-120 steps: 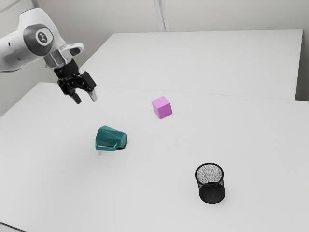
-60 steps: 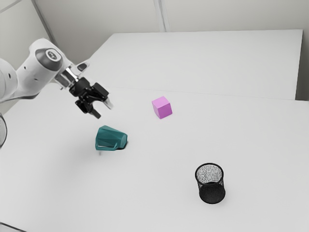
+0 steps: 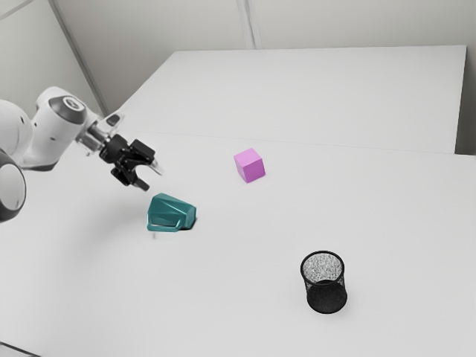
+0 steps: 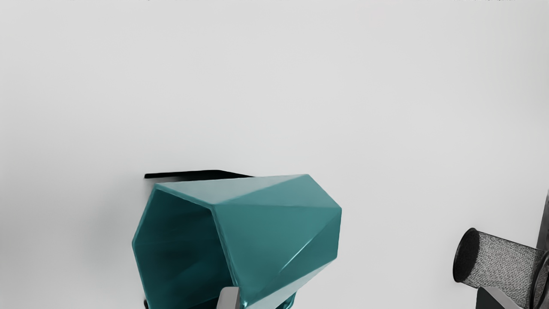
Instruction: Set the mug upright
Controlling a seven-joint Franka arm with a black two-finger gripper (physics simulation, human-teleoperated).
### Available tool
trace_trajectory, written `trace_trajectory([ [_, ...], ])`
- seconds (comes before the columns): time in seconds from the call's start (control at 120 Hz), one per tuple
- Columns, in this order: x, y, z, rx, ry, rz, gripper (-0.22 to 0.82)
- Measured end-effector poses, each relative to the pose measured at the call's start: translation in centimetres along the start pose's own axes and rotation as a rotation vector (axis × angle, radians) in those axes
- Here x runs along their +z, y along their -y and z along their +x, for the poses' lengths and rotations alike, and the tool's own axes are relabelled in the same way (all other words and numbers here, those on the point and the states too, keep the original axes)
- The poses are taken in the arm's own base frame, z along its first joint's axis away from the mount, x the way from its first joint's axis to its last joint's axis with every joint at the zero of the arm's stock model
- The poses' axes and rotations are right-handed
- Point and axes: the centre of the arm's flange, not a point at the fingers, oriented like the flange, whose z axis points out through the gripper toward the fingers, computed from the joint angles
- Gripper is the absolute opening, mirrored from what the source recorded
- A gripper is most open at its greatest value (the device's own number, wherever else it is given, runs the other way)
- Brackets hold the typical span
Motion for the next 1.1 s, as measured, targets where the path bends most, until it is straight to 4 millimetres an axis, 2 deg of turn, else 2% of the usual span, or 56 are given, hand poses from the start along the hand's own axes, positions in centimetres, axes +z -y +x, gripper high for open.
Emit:
trace_trajectory([
  [0.292,1.7,3.7,-0.3,0.000,0.018,-0.027,0.60],
  [0.5,3.9,4.5,-0.6,0.012,0.035,-0.042,0.60],
  [0.75,5.8,4.5,-1.4,0.018,0.042,-0.072,0.59],
  [0.867,6.1,3.9,-1.4,0.034,0.043,-0.080,0.56],
  [0.933,6.8,3.7,-2.0,0.029,0.052,-0.095,0.54],
  [1.033,6.9,3.2,-2.3,0.034,0.048,-0.106,0.45],
  [1.1,6.8,2.8,-2.3,0.043,0.044,-0.109,0.35],
])
